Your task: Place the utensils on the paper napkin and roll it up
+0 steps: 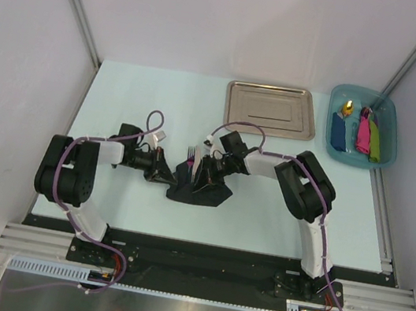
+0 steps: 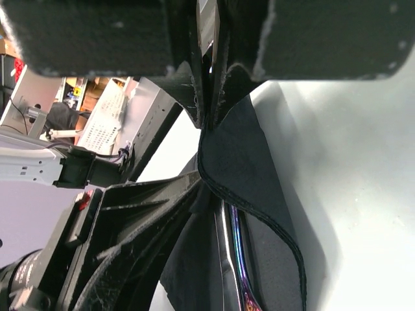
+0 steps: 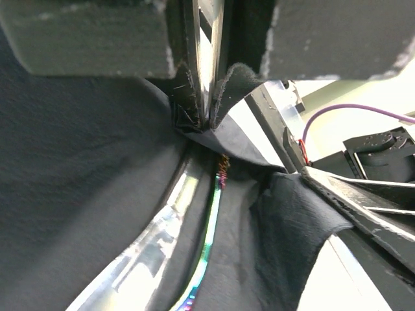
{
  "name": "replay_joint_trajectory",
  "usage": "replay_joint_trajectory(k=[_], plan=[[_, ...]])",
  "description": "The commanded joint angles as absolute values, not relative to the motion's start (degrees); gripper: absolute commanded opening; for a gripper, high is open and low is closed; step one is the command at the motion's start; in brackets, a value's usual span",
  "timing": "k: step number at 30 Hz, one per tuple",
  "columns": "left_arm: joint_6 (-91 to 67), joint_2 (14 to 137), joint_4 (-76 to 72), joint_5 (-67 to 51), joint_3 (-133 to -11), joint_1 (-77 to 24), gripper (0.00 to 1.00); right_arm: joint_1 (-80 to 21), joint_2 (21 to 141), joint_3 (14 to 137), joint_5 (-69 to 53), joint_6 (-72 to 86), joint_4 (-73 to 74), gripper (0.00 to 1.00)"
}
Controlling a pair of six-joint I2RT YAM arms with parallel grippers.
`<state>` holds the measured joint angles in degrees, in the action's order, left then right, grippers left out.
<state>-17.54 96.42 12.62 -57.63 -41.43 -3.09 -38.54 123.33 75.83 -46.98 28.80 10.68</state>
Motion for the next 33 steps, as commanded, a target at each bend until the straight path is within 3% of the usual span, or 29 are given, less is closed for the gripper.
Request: replay_joint_trajectory(k=[1,17,23,27,33], plan=[[-18.72,95.71,11.42,-57.57,-42.01,-3.16,0.11,-40.08,122.87,77.26,-48.25,30.15,7.56,0.11],[-17.32,95.54,14.59,-54.67,-41.48,-0.7,0.18,-40.26,120.33,76.73,-44.39,26.9,11.77,0.1],[-16.17,92.56,14.15,-51.08,-41.04,2.8,0.29,-38.76,117.86,73.92,-43.68,25.49,13.27,0.1],[-10.93,90.18,16.85,-49.13,-42.88,3.96,0.49,-38.67,118.12,73.3,-43.68,25.14,13.27,0.1],[1.73,85.61,22.84,-50.88,-44.29,3.69,0.52,-39.29,118.74,73.56,-44.21,25.75,12.39,0.11]])
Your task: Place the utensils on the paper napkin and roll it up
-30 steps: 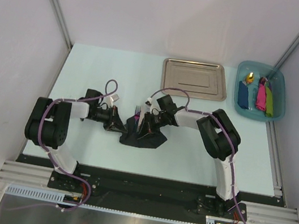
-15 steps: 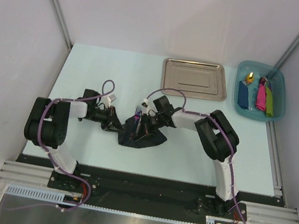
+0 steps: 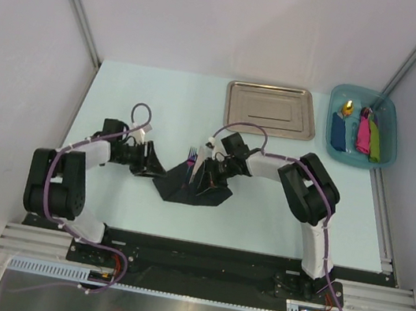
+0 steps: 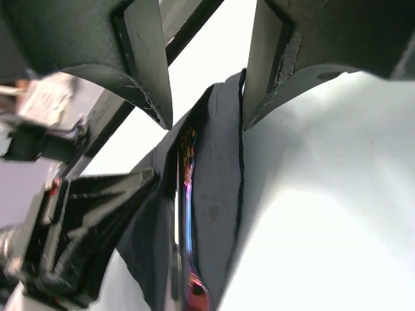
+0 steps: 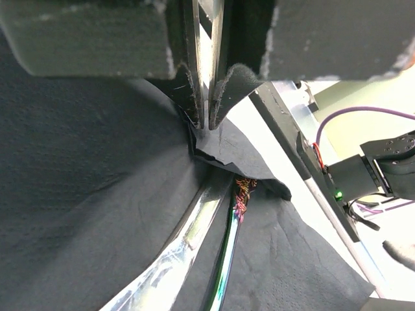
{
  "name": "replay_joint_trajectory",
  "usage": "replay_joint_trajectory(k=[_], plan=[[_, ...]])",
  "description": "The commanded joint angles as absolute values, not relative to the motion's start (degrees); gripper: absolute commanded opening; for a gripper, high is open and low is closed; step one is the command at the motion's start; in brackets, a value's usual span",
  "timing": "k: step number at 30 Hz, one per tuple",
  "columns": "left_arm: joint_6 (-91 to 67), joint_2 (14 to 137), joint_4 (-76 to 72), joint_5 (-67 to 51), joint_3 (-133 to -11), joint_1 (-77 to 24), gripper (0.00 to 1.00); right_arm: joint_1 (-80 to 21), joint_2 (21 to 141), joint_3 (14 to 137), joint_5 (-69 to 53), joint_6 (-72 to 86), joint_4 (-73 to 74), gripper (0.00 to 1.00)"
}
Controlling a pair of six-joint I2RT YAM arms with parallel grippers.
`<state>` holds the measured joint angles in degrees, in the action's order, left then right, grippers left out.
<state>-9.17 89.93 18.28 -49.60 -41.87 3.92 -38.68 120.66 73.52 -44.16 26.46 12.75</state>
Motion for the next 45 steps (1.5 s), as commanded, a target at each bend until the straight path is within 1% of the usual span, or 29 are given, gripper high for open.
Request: replay_joint_trajectory(k=[1,3,5,7,9,10,11,13,14,17,18,19,20,22,24,27,29,31,33,37,42,45], plan=[[2.63,85.17,24.24,-51.93,-44.82,2.13,0.51,-39.29,118.65,73.56,-44.3,25.75,12.39,0.11],[4.56,84.73,27.41,-52.82,-45.87,0.36,0.47,-39.29,118.65,73.65,-44.3,25.93,12.48,0.11],[5.18,83.76,28.82,-53.7,-46.32,-3.86,0.41,-39.29,118.56,73.56,-44.03,25.58,12.74,0.11],[3.44,82.1,27.87,-52.91,-46.23,-5.01,0.36,-39.29,118.56,73.65,-43.86,25.49,13.01,0.11],[-0.34,80.78,25.23,-48.8,-45.97,-4.57,0.35,-39.29,118.57,73.56,-43.77,25.4,13.09,0.11],[-2.53,79.9,23.92,-46.78,-45.71,-2.92,0.38,-39.29,118.56,73.56,-43.77,25.4,13.01,0.11],[-5.16,77.89,20.86,-44.15,-45.36,-1.77,0.43,-39.29,118.56,73.56,-43.68,25.31,13.09,0.11],[-5.98,76.65,19.78,-41.76,-45.87,-0.62,0.52,-39.11,118.65,73.65,-43.68,25.23,13.1,0.11],[-6.06,75.68,19.95,-40.79,-46.49,-0.62,0.52,-39.11,118.74,73.74,-43.77,25.22,13.18,0.11],[-5.28,75.15,20.65,-43.16,-46.58,-1.49,0.5,-39.03,119.09,73.83,-43.86,25.4,13.1,0.11],[-4.84,74.89,20.05,-47.68,-46.15,-1.76,0.49,-39.11,119.09,73.83,-43.94,25.4,13.01,0.11],[-3.62,75.4,21.61,-50.25,-46.06,-3.5,0.4,-39.11,119.09,73.92,-43.95,25.49,12.83,0.11],[-0.47,76.19,23.54,-52.01,-46.92,-5.08,0.37,-39.11,119.09,73.83,-43.86,25.49,13.01,0.11],[-0.09,78.65,25.83,-54.93,-46.93,-8.68,0.33,-39.02,119.09,73.83,-43.95,25.49,13.01,0.11],[-1.66,79.89,24.62,-54.32,-45.88,-9.49,0.32,-38.94,119.09,73.83,-43.95,25.49,12.92,0.11],[-5.88,82.52,19.88,-49.85,-45.52,-9.4,0.29,-38.94,119.09,73.92,-44.03,25.58,12.83,0.11],[-9.03,84.63,17.06,-46.86,-46.49,-9.4,0.26,-39.02,119.18,74.0,-44.12,25.75,12.83,0.11],[-10.89,86.04,14.69,-46.23,-46.76,-9.49,0.24,-38.94,119.18,74.0,-44.03,25.84,12.74,0.11],[-12.13,88.76,14.76,-46.14,-47.81,-9.75,0.23,-39.02,119.36,74.0,-44.03,25.93,12.66,0.11],[-13.44,90.96,14.68,-45.0,-47.37,-10.11,0.26,-38.94,119.62,74.09,-44.03,25.93,12.66,0.11],[-14.76,92.54,13.28,-43.15,-45.7,-10.46,0.21,-38.93,119.62,73.92,-44.3,26.19,12.3,0.11],[-14.94,93.51,12.92,-42.54,-45.44,-11.42,0.21,-38.85,119.79,74.0,-44.3,26.37,12.3,0.11]])
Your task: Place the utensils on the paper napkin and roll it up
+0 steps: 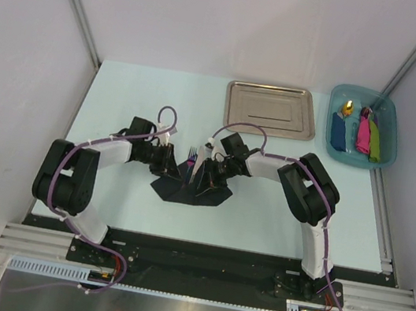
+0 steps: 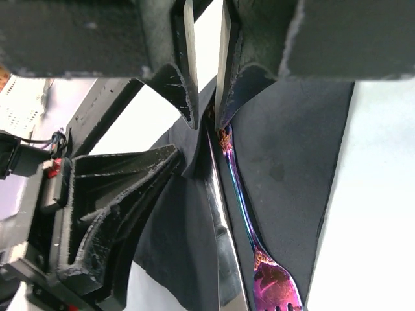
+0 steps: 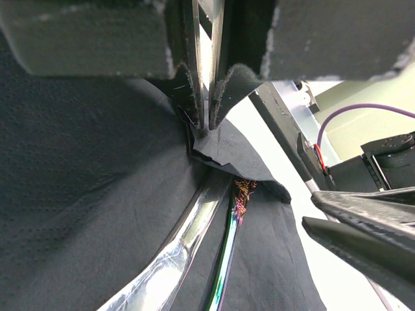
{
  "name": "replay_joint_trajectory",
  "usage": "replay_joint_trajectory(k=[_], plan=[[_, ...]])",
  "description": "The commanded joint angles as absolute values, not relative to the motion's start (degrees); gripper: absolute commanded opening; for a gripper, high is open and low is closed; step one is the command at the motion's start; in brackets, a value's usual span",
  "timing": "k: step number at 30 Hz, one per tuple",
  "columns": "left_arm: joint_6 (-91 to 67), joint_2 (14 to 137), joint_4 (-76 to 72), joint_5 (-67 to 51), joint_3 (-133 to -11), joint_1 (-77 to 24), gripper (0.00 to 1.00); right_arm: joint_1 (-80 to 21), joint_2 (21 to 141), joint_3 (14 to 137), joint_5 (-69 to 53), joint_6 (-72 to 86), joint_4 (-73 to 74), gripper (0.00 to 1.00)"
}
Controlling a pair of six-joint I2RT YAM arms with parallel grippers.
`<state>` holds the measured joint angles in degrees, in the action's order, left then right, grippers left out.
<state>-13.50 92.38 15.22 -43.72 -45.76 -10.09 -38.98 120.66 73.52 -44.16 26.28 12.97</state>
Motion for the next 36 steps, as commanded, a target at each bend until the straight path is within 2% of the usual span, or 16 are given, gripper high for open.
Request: replay_joint_trajectory(k=[1,29,32,36], plan=[[-15.03,93.69,12.48,-42.37,-45.27,-11.6,0.21,-38.85,119.79,74.0,-44.38,26.28,12.3,0.11],[-19.51,99.14,8.0,-43.86,-43.77,-14.94,0.18,-38.41,119.62,73.21,-44.65,26.45,11.95,0.11],[-19.6,98.79,7.47,-44.74,-43.85,-14.94,0.19,-38.32,119.62,73.21,-44.65,26.45,11.87,0.11],[-18.9,96.07,7.38,-45.0,-43.77,-13.54,0.26,-38.41,119.62,73.13,-44.74,26.28,11.87,0.11]])
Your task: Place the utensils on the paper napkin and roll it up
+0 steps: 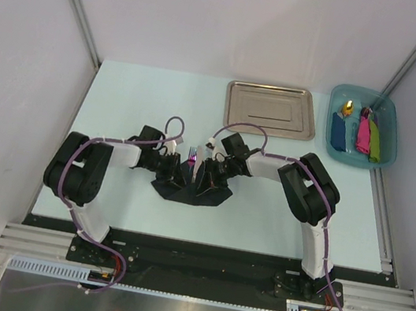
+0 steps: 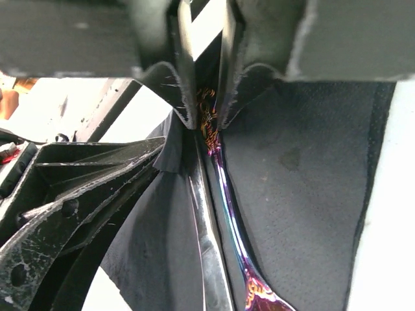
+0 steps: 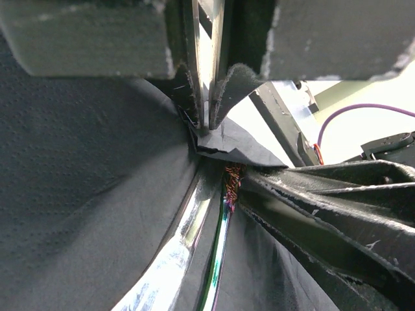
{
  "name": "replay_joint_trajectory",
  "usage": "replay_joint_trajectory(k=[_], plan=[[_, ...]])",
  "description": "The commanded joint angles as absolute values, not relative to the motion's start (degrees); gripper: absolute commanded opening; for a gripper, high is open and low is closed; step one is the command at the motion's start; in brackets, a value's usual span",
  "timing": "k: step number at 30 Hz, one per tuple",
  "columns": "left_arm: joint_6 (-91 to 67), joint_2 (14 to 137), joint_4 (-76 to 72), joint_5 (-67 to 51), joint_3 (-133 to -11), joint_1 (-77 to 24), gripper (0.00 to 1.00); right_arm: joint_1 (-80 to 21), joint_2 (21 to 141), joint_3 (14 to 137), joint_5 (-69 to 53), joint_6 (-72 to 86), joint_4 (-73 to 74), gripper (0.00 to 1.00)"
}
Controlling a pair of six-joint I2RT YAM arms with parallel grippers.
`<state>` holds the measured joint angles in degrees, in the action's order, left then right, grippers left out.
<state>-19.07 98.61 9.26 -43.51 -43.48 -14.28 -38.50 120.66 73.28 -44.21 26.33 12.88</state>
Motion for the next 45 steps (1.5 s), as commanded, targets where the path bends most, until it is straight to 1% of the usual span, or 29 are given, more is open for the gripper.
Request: replay_joint_trajectory(k=[1,2,3,5,7,12,14,18,25,36,45], plan=[[-18.81,95.02,7.03,-45.35,-43.25,-12.75,0.28,-38.23,119.62,73.13,-44.65,26.37,11.87,0.11],[-18.72,92.57,6.94,-45.61,-42.98,-11.18,0.32,-38.15,119.71,73.04,-44.56,26.28,11.87,0.11],[-17.68,91.42,7.29,-45.62,-42.8,-10.47,0.34,-38.14,119.62,73.12,-44.56,26.37,11.78,0.11],[-15.83,88.0,9.13,-46.75,-42.63,-8.97,0.36,-38.14,119.71,73.12,-44.65,26.45,11.87,0.11],[-11.53,86.4,12.03,-47.98,-43.06,-8.88,0.36,-38.23,119.71,73.3,-44.65,26.54,11.69,0.12],[-0.3,84.55,21.52,-54.13,-43.42,-9.84,0.32,-38.15,119.62,73.39,-44.56,26.63,11.6,0.11],[3.32,85.16,26.08,-54.23,-44.47,-11.33,0.29,-38.32,119.53,73.3,-44.65,26.63,11.69,0.11],[6.41,87.01,28.3,-52.73,-45.79,-12.92,0.28,-38.15,119.36,73.3,-44.65,26.63,11.69,0.11],[4.14,90.7,25.85,-51.07,-47.64,-16.43,0.26,-38.23,119.53,73.48,-45.0,26.89,11.69,0.12],[-4.57,97.9,19.16,-45.71,-47.9,-15.82,0.18,-38.23,118.92,73.56,-45.7,26.72,11.69,0.12],[-6.86,101.6,18.81,-43.95,-46.32,-14.42,0.16,-38.41,118.92,73.65,-46.14,26.81,11.43,0.12]])
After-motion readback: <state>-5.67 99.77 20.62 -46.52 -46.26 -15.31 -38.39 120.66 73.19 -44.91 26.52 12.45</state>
